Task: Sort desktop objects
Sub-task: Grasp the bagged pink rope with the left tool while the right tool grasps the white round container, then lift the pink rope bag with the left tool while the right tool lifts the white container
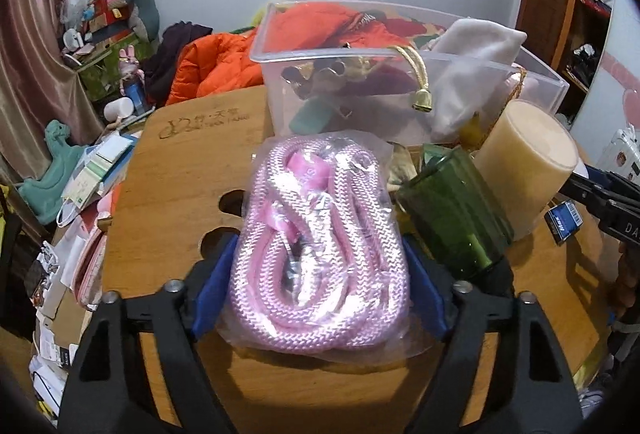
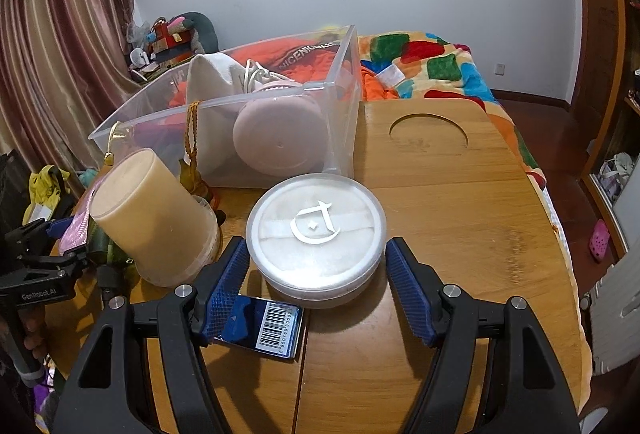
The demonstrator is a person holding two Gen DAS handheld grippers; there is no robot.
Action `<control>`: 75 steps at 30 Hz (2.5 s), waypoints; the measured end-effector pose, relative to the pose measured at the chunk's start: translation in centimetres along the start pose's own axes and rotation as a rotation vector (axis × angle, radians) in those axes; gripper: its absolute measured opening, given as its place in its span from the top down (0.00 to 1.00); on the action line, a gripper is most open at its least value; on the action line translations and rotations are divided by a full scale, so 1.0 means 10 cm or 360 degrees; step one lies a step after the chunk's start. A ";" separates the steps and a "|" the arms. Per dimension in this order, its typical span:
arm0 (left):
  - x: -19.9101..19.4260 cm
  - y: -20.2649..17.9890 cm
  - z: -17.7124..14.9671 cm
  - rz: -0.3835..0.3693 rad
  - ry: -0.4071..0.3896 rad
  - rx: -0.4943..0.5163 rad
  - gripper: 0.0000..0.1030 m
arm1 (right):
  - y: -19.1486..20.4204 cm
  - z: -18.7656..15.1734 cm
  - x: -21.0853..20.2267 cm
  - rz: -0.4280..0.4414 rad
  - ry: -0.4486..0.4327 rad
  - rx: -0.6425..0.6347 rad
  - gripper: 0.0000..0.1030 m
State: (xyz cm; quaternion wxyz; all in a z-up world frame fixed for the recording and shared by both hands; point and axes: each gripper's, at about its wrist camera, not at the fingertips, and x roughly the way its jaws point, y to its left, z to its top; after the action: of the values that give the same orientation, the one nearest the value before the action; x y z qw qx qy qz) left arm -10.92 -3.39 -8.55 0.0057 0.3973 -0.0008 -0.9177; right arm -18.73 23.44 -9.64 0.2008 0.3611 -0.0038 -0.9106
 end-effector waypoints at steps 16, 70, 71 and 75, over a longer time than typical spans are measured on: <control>-0.27 0.16 -0.13 -0.0084 -0.0117 -0.0202 0.36 | 0.02 0.00 -0.25 -0.0002 -0.0087 0.0032 0.40; -0.78 0.26 0.03 -0.0181 -0.0336 -0.0359 0.37 | 0.13 0.11 -0.63 0.0144 -0.0207 0.0034 0.40; -0.76 0.26 0.02 -0.0184 -0.0327 -0.0362 0.37 | 0.13 0.10 -0.63 0.0144 -0.0206 0.0033 0.40; -0.74 0.25 0.01 -0.0200 -0.0319 -0.0372 0.37 | 0.15 0.11 -0.63 0.0147 -0.0205 0.0029 0.40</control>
State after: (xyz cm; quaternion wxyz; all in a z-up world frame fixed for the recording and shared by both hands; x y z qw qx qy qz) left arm -5.88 -5.78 -3.04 -0.0058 0.2996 0.1302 -0.9451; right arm -14.76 24.22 -4.45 0.2387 0.3029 -0.0419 -0.9217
